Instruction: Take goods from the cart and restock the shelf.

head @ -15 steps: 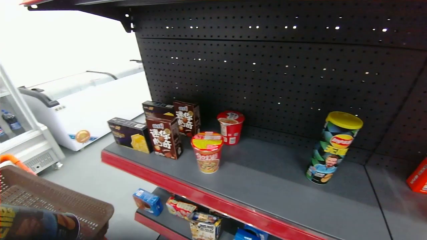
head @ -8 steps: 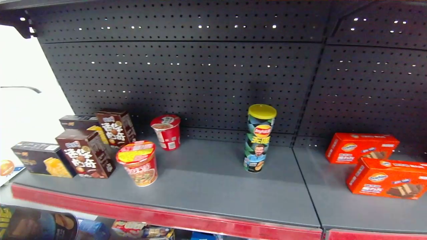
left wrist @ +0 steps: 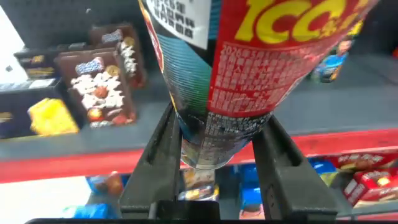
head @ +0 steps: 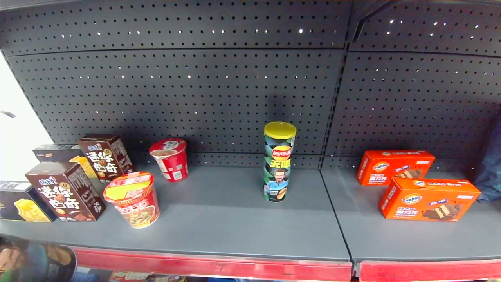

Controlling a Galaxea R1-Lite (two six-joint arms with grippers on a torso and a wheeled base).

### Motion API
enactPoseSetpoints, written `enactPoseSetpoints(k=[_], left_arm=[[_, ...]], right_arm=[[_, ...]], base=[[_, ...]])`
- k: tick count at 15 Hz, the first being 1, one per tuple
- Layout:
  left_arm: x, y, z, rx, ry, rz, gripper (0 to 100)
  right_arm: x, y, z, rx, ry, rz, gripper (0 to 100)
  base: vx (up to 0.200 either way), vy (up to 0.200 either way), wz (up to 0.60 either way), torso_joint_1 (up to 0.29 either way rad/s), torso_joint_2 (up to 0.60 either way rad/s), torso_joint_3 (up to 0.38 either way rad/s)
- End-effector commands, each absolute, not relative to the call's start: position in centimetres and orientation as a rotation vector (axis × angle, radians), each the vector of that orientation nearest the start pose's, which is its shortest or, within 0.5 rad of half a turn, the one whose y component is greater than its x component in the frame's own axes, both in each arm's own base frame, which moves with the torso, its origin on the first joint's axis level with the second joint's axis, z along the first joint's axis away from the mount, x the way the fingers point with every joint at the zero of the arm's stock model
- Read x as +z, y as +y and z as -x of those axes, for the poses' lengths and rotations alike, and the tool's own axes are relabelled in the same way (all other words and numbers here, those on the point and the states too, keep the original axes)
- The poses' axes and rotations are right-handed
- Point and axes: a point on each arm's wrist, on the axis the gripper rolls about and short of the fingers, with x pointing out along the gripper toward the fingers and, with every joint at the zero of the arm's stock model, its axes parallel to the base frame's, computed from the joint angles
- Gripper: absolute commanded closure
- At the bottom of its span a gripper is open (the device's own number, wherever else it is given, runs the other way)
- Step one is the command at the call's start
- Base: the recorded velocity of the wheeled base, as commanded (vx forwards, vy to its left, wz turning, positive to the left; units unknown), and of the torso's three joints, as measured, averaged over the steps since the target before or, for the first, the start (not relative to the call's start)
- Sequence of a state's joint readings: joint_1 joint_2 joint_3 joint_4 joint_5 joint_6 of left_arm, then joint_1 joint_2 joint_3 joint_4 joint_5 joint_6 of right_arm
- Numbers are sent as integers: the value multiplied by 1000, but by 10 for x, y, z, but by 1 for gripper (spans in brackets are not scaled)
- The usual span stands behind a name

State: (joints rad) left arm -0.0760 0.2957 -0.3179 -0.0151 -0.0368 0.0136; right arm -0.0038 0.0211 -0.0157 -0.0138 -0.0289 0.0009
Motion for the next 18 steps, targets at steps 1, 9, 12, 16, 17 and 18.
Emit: enactPoseSetpoints(k=[1, 9, 12, 16, 17, 18], left_arm=[[187, 1, 18, -87, -79, -16, 100], [176, 1, 12, -109, -4, 15, 100], [173, 0, 11, -132, 10, 63, 100], [173, 0, 12, -153, 6, 80, 100], [172, 0, 12, -170, 10, 80, 100], [172, 0, 12, -176, 12, 79, 100]], right_arm=[[177, 1, -29, 25, 40, 3, 0], [254, 62, -164, 583, 99, 101, 0], [254, 84, -232, 648, 39, 186, 0], [246, 111, -286, 775, 44, 193, 0], [238, 115, -293, 815, 71, 203, 0], [232, 119, -295, 860, 90, 209, 0]], base=[[0, 0, 0, 0, 0, 0], [0, 0, 0, 0, 0, 0], [0, 0, 0, 0, 0, 0], [0, 0, 0, 0, 0, 0], [0, 0, 0, 0, 0, 0], [0, 0, 0, 0, 0, 0]])
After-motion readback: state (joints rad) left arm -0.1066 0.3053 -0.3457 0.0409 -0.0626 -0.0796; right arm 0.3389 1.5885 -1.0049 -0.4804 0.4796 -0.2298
